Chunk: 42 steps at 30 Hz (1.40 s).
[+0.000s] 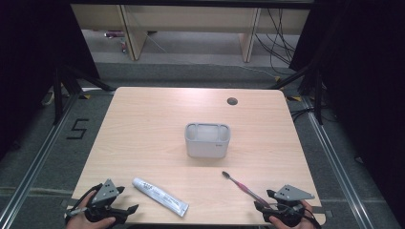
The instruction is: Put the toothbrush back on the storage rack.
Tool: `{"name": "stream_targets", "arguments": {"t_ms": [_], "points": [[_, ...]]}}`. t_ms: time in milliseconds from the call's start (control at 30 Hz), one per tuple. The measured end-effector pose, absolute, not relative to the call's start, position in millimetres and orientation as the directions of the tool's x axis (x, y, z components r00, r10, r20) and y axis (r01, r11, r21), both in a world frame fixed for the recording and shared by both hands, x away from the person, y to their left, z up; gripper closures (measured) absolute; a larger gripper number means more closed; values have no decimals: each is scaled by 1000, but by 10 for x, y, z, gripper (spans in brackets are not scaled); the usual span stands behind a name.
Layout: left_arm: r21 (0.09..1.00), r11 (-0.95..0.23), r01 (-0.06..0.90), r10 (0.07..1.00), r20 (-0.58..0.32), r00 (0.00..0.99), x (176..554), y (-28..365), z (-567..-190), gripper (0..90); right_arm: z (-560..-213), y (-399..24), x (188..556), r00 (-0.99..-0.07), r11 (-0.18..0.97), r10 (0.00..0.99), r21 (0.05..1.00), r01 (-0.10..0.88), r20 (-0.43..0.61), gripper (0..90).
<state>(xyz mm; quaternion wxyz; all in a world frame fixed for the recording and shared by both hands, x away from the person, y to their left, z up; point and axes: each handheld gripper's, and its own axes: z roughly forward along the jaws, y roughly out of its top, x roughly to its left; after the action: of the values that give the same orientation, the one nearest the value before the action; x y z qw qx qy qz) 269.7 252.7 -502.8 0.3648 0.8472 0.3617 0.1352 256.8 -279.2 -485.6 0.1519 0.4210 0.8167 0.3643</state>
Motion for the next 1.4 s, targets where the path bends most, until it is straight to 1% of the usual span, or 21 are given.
{"name": "stream_targets", "arguments": {"t_ms": [33, 67, 133, 167, 233, 267, 300, 367, 533, 600, 767, 800, 867, 900, 933, 1000, 1033, 1100, 1233, 1333, 1400], "points": [[719, -469, 514, 713, -36, 701, 2697, 2527, -5030, 162, -4858, -2790, 2573, -605, 381, 794, 723, 576, 64, 361], [722, -460, 517, 716, -42, 697, 2695, 2522, -5032, 162, -4840, -2795, 2569, -604, 399, 796, 721, 566, 33, 362], [719, -470, 512, 716, -29, 698, 2700, 2531, -5029, 161, -4835, -2785, 2560, -600, 382, 798, 720, 579, 59, 368], [725, -463, 511, 711, -41, 702, 2696, 2527, -5032, 161, -4829, -2797, 2571, -606, 397, 795, 727, 560, 33, 370], [727, -465, 506, 708, -38, 705, 2696, 2527, -5035, 161, -4827, -2790, 2580, -620, 405, 783, 715, 570, 51, 389], [728, -464, 506, 709, -38, 704, 2696, 2523, -5038, 161, -4822, -2793, 2583, -621, 416, 784, 721, 554, 25, 395], [728, -464, 506, 709, -38, 704, 2696, 2523, -5038, 160, -4822, -2793, 2583, -621, 416, 784, 721, 554, 25, 395], [726, -460, 511, 712, -42, 701, 2697, 2523, -5039, 160, -4809, -2766, 2610, -648, 454, 762, 703, 548, 13, 405], [724, -464, 510, 710, -39, 703, 2695, 2530, -5034, 160, -4783, -2735, 2640, -656, 471, 755, 692, 548, 6, 405], [723, -471, 506, 707, -34, 707, 2688, 2529, -5030, 160, -4784, -2695, 2647, -637, 449, 771, 689, 569, 24, 404], [716, -485, 503, 705, -21, 709, 2697, 2531, -5038, 161, -4779, -2698, 2687, -651, 471, 759, 689, 550, 1, 390], [717, -475, 510, 709, -32, 704, 2697, 2525, -5048, 161, -4763, -2679, 2672, -636, 460, 771, 666, 587, 29, 391], [715, -473, 514, 712, -34, 702, 2698, 2526, -5050, 160, -4759, -2679, 2679, -640, 467, 768, 661, 588, 26, 386], [716, -473, 514, 712, -33, 701, 2701, 2527, -5049, 161, -4759, -2669, 2706, -656, 494, 755, 643, 586, 18, 376], [706, -492, 508, 709, -13, 705, 2710, 2544, -5041, 161, -4759, -2662, 2718, -660, 504, 751, 640, 580, 7, 375], [705, -495, 508, 708, -12, 706, 2711, 2548, -5038, 161, -4762, -2648, 2726, -662, 504, 750, 639, 581, 11, 364], [703, -495, 510, 710, -11, 704, 2715, 2548, -5041, 161, -4755, -2607, 2760, -680, 532, 733, 611, 585, 13, 342], [705, -491, 511, 713, -11, 701, 2712, 2547, -5043, 161, -4752, -2582, 2777, -683, 538, 730, 612, 580, 4, 342], [709, -485, 511, 712, -18, 702, 2711, 2559, -5035, 161, -4676, -2478, 2922, -722, 592, 691, 595, 544, -27, 354], [715, -479, 509, 711, -24, 703, 2700, 2551, -5036, 161, -4627, -2413, 3002, -721, 595, 692, 585, 550, -26, 358], [718, -479, 505, 712, -18, 702, 2700, 2548, -5032, 162, -4596, -2374, 3032, -715, 598, 699, 558, 575, -12, 385]]}}
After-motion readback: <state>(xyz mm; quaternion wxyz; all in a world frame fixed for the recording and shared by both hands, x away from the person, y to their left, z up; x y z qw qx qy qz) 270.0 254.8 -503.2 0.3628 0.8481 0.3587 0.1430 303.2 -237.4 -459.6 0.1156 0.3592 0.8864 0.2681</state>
